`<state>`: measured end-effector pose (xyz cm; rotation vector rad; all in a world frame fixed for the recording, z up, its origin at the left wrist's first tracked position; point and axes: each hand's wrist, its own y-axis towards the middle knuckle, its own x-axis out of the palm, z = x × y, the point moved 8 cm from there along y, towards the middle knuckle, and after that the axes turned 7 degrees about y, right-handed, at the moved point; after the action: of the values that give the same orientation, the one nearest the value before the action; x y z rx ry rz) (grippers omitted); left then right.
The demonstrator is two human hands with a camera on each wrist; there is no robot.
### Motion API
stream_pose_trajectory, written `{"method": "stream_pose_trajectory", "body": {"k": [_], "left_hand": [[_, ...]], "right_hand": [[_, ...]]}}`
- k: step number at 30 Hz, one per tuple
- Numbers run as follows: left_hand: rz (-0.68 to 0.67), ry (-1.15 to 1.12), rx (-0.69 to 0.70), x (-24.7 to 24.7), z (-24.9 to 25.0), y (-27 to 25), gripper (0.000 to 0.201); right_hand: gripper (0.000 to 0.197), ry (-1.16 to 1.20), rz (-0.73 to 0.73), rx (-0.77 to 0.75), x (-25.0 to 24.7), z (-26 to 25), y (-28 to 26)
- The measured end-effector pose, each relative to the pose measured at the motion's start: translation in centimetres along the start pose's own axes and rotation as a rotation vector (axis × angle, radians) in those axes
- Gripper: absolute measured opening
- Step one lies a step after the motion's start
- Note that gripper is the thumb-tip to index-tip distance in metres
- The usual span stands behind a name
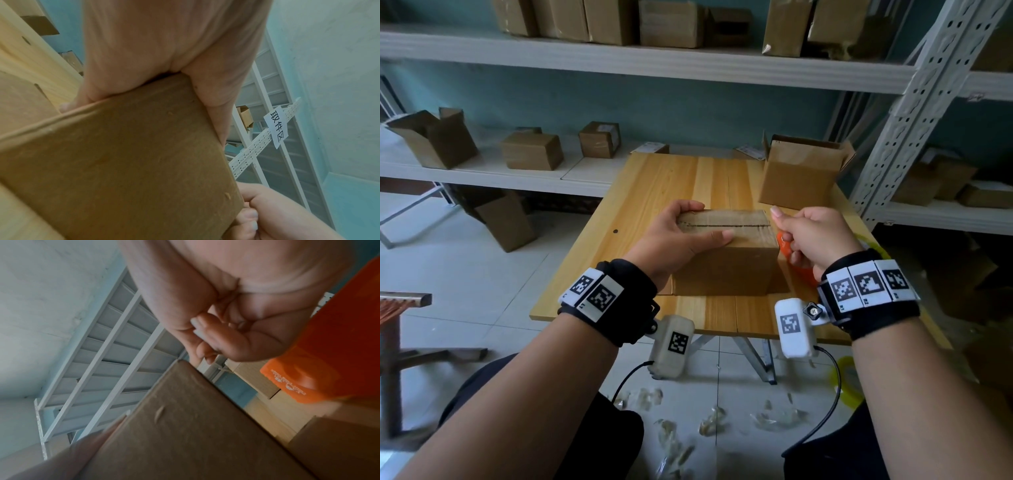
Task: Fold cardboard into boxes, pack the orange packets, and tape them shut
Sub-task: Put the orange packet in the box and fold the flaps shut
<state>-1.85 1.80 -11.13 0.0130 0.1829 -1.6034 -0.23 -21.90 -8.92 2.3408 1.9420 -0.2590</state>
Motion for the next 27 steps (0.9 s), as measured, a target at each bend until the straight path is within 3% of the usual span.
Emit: {"method": "stream_pose_trajectory", "body": {"k": [8,27], "left_hand": [[-0.007,0.0,-0.022,0.1,0.1,-0.1,0.083],[0.003,-0.012,-0.037,0.2,0.0,-0.2,0.08]], "right_hand": [[0.03,0.205,-0.053,0.136,0.6,1.0,-0.2],[0.026,0.318,-0.075,0.229,0.8,1.9,-0.4]]}}
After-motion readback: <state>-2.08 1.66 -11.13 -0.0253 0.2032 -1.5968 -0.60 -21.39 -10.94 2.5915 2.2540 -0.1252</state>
